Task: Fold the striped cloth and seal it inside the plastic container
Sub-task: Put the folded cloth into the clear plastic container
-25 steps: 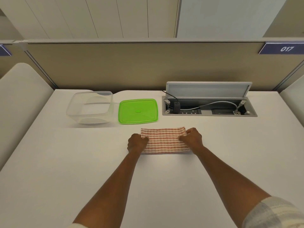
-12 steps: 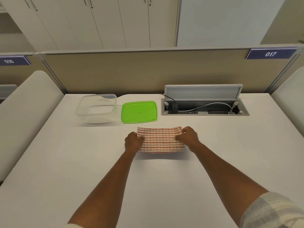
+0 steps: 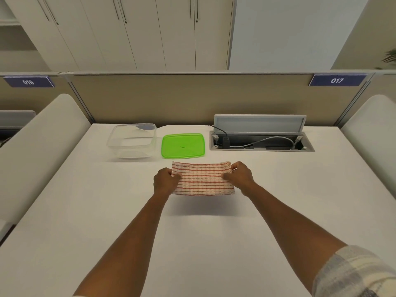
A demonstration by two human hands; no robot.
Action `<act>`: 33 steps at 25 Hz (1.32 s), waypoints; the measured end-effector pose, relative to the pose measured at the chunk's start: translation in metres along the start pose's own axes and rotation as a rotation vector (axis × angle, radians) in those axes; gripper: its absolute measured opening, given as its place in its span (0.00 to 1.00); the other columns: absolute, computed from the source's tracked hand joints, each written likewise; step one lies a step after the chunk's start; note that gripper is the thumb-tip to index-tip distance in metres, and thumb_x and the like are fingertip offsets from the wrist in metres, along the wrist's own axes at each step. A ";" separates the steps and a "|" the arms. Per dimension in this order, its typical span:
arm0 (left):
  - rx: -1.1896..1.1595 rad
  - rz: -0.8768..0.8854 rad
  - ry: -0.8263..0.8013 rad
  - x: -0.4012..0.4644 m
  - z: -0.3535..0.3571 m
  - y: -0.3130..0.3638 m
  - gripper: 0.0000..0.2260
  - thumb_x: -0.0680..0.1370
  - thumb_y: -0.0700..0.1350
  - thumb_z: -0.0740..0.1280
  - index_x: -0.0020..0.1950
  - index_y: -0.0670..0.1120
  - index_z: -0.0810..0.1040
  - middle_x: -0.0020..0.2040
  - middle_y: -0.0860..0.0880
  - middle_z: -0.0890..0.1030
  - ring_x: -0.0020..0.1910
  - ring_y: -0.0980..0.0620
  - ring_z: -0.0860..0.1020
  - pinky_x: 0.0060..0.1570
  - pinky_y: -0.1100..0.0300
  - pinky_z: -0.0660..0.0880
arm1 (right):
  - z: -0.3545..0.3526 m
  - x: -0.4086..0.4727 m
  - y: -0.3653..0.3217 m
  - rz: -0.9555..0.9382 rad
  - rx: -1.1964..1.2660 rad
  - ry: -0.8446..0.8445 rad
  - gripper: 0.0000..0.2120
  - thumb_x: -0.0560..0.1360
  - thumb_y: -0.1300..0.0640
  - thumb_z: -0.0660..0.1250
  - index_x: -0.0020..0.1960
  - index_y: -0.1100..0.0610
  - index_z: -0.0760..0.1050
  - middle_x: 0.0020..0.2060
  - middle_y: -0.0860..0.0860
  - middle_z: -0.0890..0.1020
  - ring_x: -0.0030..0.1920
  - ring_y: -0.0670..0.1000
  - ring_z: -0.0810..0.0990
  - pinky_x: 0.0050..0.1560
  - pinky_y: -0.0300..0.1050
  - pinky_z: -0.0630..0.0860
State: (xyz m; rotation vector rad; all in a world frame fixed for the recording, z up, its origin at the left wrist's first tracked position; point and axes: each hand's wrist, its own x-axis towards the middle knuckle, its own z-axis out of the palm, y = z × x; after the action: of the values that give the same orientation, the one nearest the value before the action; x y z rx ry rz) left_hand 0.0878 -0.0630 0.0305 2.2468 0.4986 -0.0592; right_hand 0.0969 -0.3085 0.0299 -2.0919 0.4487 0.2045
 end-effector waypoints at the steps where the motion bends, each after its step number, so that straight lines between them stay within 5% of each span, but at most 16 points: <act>1: -0.009 0.001 0.003 0.001 -0.005 -0.001 0.14 0.75 0.49 0.70 0.55 0.40 0.81 0.54 0.41 0.84 0.56 0.40 0.79 0.57 0.49 0.76 | 0.001 -0.002 -0.003 -0.004 0.002 0.003 0.16 0.70 0.57 0.75 0.53 0.57 0.72 0.52 0.53 0.81 0.51 0.54 0.81 0.52 0.51 0.80; 16: -0.018 0.074 0.038 0.102 -0.110 -0.015 0.12 0.73 0.50 0.73 0.48 0.42 0.83 0.47 0.44 0.85 0.50 0.43 0.81 0.52 0.48 0.78 | 0.072 0.036 -0.117 -0.104 0.028 0.021 0.14 0.70 0.57 0.75 0.52 0.57 0.74 0.51 0.54 0.83 0.50 0.54 0.82 0.52 0.52 0.81; 25: 0.040 0.082 0.119 0.215 -0.188 -0.029 0.13 0.76 0.50 0.71 0.53 0.42 0.81 0.51 0.44 0.83 0.50 0.43 0.81 0.54 0.48 0.79 | 0.158 0.093 -0.224 -0.190 0.027 0.073 0.14 0.66 0.57 0.76 0.49 0.57 0.77 0.47 0.55 0.84 0.49 0.54 0.81 0.47 0.47 0.77; 33: 0.098 0.038 0.174 0.307 -0.207 -0.053 0.13 0.78 0.49 0.69 0.56 0.42 0.81 0.53 0.44 0.84 0.41 0.51 0.77 0.41 0.61 0.72 | 0.231 0.147 -0.274 -0.192 -0.001 0.037 0.12 0.66 0.57 0.76 0.47 0.59 0.78 0.46 0.56 0.84 0.49 0.56 0.82 0.51 0.52 0.78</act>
State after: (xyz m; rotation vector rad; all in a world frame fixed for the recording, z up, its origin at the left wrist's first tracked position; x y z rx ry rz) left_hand 0.3259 0.2233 0.0685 2.3693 0.5564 0.1349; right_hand 0.3477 -0.0160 0.0749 -2.1272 0.2673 0.0533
